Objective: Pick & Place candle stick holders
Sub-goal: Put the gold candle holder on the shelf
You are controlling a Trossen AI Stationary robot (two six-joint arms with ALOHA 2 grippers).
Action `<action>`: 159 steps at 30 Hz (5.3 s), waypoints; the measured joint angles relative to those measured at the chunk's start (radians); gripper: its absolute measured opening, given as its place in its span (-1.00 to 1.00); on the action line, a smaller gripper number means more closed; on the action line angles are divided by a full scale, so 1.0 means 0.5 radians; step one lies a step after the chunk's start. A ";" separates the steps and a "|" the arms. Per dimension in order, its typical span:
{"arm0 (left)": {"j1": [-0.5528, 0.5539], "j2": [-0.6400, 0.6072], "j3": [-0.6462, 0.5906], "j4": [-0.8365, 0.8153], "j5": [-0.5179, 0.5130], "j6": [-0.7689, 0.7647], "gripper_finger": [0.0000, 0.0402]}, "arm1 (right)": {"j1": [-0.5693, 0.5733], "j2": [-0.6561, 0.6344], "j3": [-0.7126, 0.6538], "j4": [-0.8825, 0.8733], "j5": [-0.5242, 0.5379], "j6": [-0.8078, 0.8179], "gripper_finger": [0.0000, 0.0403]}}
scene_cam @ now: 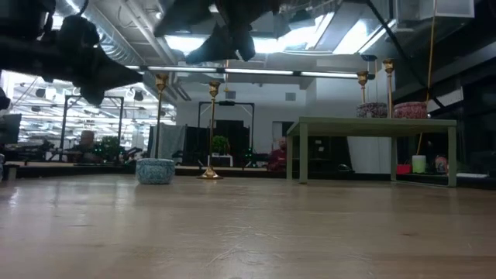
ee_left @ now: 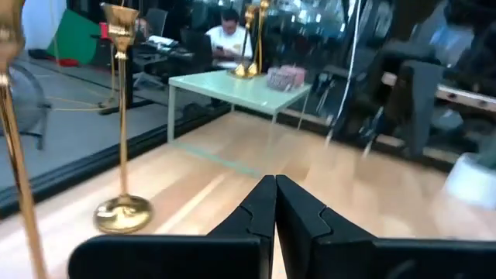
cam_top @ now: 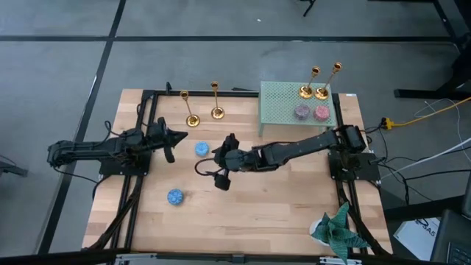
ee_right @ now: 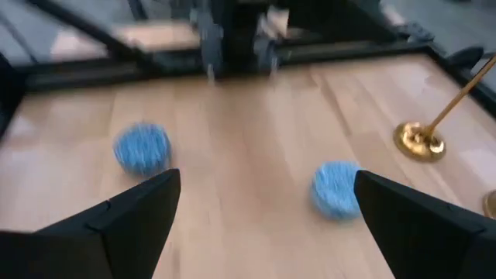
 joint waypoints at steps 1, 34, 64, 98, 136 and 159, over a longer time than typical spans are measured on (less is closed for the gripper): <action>0.000 0.051 0.038 -0.060 -0.008 0.043 -0.97 | -0.034 -0.018 -0.002 -0.078 -0.084 -0.027 0.93; 1.108 1.467 0.406 0.446 0.073 0.500 0.19 | -0.468 -0.227 -0.407 0.190 -0.822 -0.321 0.89; 1.151 1.649 0.748 0.366 0.319 0.607 -0.93 | -0.596 -0.268 -0.404 -0.120 -1.104 -0.273 0.89; 0.650 2.345 2.493 -0.555 0.503 0.589 -0.93 | -0.763 -1.145 -1.020 -0.418 -1.659 -0.335 0.89; 0.865 4.155 4.218 -0.152 1.328 0.550 -0.91 | -0.352 -1.710 -1.386 -0.325 -1.013 -0.059 0.89; 0.864 4.198 4.217 -0.453 0.873 0.655 -0.92 | -0.352 -1.816 -1.386 -0.655 -1.164 -0.374 0.89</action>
